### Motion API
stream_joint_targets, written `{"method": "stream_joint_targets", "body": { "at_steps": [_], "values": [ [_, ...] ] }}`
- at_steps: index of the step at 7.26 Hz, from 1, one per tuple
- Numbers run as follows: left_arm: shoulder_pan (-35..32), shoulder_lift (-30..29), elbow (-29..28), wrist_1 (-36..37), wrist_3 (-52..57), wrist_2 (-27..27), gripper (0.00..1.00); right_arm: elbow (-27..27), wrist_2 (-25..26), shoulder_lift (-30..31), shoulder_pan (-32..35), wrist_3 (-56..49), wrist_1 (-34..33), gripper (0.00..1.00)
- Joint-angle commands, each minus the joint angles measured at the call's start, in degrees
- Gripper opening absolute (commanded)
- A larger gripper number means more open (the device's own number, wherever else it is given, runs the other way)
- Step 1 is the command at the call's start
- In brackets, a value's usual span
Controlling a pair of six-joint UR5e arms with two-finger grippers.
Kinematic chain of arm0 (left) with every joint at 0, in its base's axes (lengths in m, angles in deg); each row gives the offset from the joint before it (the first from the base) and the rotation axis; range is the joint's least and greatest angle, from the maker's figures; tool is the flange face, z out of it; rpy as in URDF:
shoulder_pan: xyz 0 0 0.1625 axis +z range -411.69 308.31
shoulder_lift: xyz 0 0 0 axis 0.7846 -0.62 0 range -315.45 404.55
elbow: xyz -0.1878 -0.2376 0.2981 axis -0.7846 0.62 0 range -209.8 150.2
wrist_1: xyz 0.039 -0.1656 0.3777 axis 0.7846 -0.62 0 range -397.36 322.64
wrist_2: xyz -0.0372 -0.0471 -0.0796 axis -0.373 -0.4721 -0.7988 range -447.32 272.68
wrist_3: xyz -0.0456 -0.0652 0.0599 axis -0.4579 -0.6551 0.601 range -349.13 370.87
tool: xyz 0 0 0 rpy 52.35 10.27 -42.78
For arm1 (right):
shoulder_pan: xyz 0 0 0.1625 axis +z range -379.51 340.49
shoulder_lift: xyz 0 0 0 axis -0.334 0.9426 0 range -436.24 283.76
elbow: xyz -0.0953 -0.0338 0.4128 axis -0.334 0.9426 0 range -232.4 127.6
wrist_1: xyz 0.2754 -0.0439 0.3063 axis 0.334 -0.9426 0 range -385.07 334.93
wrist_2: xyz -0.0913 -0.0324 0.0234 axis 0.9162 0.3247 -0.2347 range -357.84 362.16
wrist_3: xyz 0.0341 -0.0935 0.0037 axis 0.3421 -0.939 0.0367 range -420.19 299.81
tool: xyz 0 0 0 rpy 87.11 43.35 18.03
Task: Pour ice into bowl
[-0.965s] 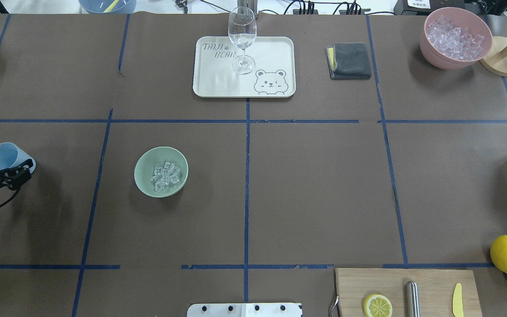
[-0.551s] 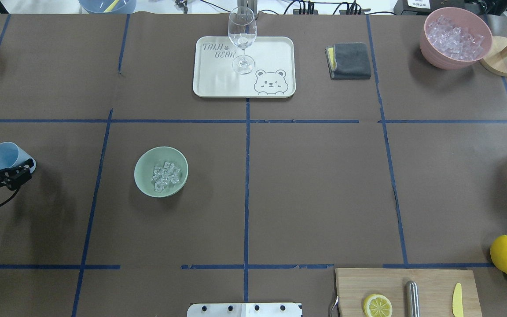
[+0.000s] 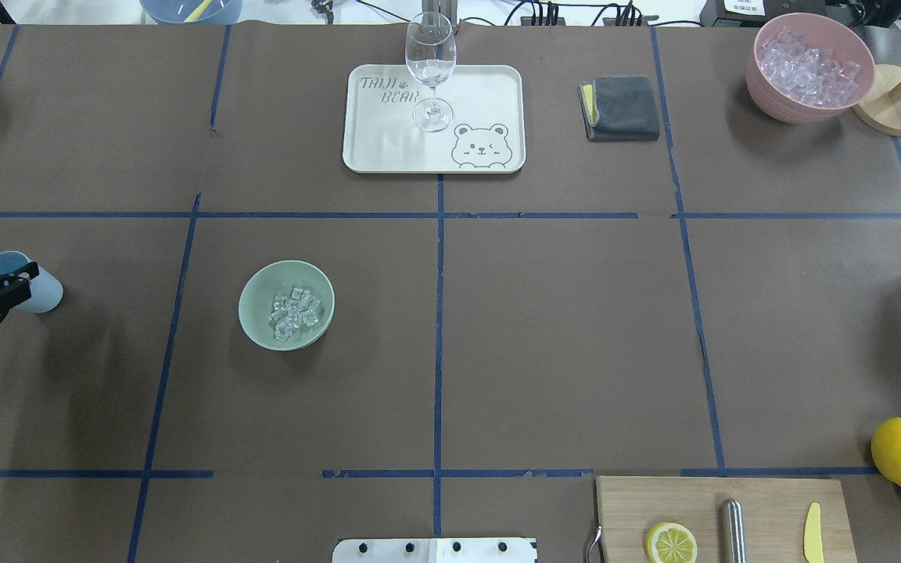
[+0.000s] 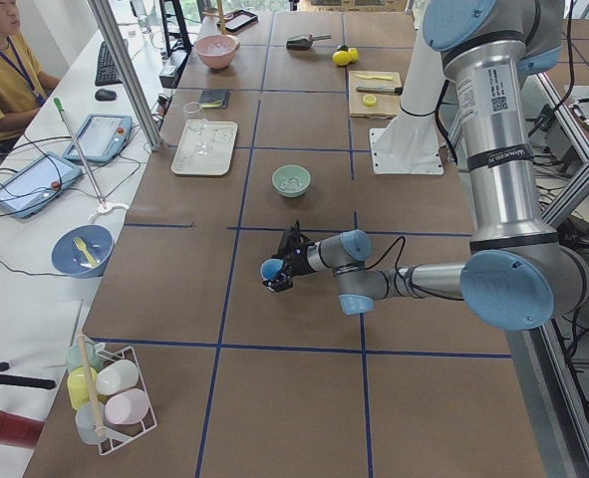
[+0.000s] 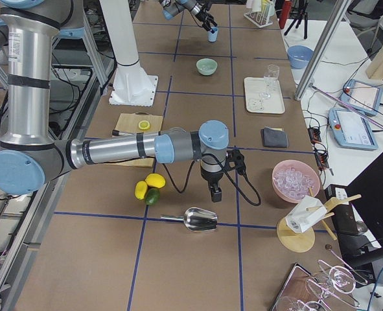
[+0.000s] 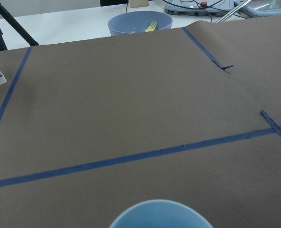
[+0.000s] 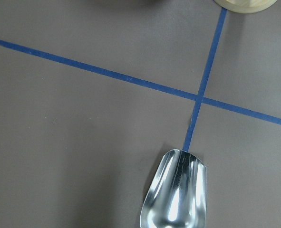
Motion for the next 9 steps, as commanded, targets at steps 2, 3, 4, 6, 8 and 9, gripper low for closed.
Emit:
{"method": "stream_joint_targets", "body": {
  "at_steps": [2, 3, 4, 6, 8, 9],
  "values": [
    [-17.70, -1.02, 3.21, 4.27, 14.25, -17.35, 1.00, -0.82, -0.09, -0.05, 0.00, 0.36, -0.08, 1.00],
    [-24.38, -1.55, 5.66, 9.87, 19.96, -25.08, 1.00, -1.00, -0.09, -0.05, 0.00, 0.45, 0.01, 1.00],
    [-30.45, -3.38, 7.59, 16.88, 28.37, -30.55, 1.00, -1.61, -0.18, -0.39, 0.00, 1.06, -0.08, 1.00],
    [-41.53, -7.67, 10.06, 34.60, 46.29, -37.77, 1.00, -3.98, -0.53, -1.01, -0.09, 4.04, -0.08, 1.00],
    [-48.34, -8.67, 9.73, 49.14, 48.76, -41.68, 1.00, -6.52, -5.61, -2.32, -1.40, 7.91, -0.08, 1.00],
    [-48.96, -9.11, 9.11, 57.91, 48.76, -41.59, 1.00, -8.63, -5.63, -2.51, -3.41, 10.27, -0.08, 1.00]
  ]
}}
